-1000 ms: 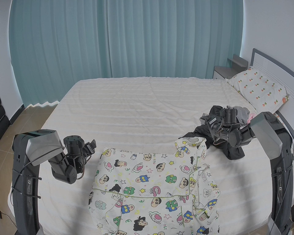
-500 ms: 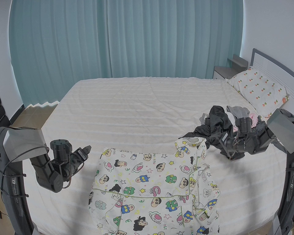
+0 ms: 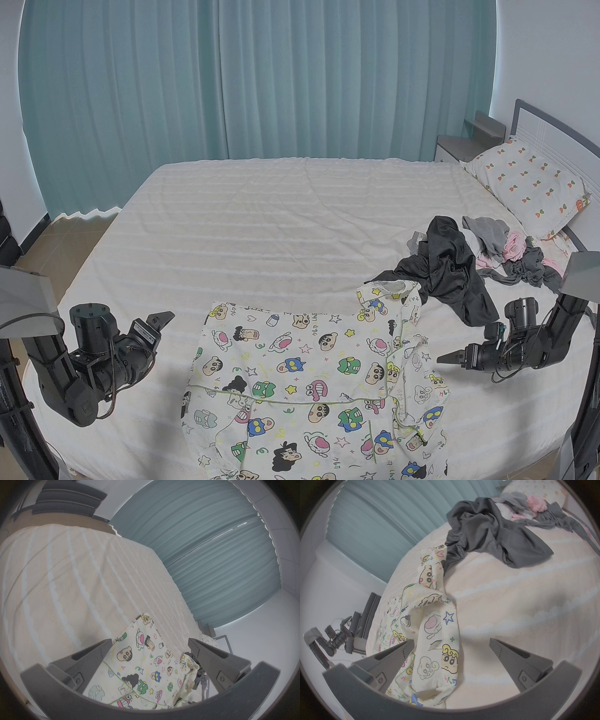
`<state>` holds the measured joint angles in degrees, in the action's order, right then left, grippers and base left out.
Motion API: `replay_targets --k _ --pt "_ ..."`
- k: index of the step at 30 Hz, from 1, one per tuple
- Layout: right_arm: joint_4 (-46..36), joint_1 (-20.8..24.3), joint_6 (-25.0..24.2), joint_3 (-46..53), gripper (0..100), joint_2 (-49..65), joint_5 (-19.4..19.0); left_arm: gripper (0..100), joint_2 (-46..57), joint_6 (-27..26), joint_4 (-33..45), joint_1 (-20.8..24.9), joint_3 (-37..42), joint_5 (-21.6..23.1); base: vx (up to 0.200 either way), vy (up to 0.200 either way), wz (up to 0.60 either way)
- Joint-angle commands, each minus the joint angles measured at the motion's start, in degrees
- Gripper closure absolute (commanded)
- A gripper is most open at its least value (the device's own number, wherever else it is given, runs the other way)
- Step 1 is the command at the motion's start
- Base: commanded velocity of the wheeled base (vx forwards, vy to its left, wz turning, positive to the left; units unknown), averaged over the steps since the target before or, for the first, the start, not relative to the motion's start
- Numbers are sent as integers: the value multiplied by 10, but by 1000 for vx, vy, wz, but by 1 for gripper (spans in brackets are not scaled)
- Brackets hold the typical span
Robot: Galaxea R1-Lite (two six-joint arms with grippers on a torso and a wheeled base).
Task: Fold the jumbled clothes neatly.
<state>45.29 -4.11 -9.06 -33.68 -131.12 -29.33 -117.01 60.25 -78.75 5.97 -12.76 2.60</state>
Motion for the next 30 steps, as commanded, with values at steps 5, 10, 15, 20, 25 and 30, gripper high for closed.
replay_targets --k 5,10,15,20,25,30 --pt "24 56 4 27 0 -32 20 0 -24 6 -22 0 12 5 0 0 0" --pt "25 92 4 43 0 -27 40 0 -66 1 -75 2 19 0 0 0 0" --pt "48 96 0 43 0 -45 57 0 -80 0 -112 2 36 0 0 0 0" --pt "96 101 -112 49 0 -36 63 0 -80 0 -112 2 36 0 0 0 0" --pt "111 104 -142 56 0 -34 67 0 -80 0 -112 1 36 0 0 0 0" --pt "111 111 -142 56 100 -41 87 0 -80 1 -112 1 36 0 0 0 0"
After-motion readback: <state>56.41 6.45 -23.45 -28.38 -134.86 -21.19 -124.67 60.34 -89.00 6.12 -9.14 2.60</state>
